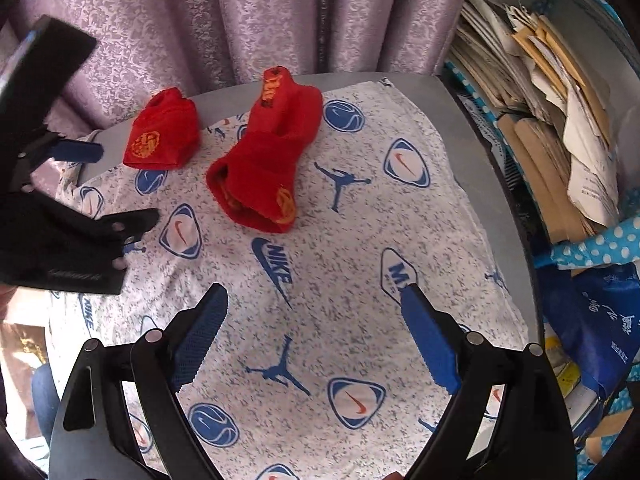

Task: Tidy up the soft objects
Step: 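Grasp the small red sock with the left tool while the right tool grasps the long red sock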

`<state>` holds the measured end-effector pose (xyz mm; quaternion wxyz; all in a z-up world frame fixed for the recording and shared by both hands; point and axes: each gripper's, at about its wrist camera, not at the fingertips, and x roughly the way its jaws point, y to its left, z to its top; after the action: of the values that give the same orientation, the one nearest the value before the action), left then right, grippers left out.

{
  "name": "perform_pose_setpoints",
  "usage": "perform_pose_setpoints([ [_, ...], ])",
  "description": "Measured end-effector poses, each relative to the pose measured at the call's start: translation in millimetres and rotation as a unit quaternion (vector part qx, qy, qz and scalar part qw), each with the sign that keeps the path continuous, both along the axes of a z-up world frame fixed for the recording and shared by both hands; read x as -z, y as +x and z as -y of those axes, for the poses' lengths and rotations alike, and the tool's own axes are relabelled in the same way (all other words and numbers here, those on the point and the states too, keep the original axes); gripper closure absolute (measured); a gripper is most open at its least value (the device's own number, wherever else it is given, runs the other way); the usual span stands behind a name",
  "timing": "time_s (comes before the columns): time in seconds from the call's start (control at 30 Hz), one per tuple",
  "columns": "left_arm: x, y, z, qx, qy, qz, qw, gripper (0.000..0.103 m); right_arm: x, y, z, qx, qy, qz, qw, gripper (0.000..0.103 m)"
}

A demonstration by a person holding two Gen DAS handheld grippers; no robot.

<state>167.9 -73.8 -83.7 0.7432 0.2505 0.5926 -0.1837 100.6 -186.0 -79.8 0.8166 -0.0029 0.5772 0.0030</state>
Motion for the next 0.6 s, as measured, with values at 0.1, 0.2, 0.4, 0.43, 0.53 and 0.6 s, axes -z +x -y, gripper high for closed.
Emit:
perform_pose_setpoints([
  [0.1,6,13,4,-0.001,0.003,-0.002,1.0000,0.009,0,6,-3,-0.005,0.005,0.001,1.000,0.019],
  [0.2,11,28,7,-0.005,0.014,0.005,0.9999,0.008,1,15,-5,-0.008,0.018,-0.002,1.000,0.018],
  [0.4,17,51,1,-0.017,-0.006,0.000,0.9998,0.049,5,41,-16,-0.031,0.042,0.000,0.999,0.017],
  [0.43,14,52,0,-0.015,-0.006,0.006,0.9999,0.050,6,45,-16,-0.031,0.045,0.001,0.999,0.017],
  [0.53,12,56,-7,-0.015,-0.006,0.015,0.9998,0.057,10,61,-18,-0.031,0.057,-0.002,0.998,0.017],
  [0.6,11,56,-9,-0.016,-0.010,0.013,0.9997,0.057,16,73,-19,-0.033,0.064,-0.008,0.997,0.017],
])
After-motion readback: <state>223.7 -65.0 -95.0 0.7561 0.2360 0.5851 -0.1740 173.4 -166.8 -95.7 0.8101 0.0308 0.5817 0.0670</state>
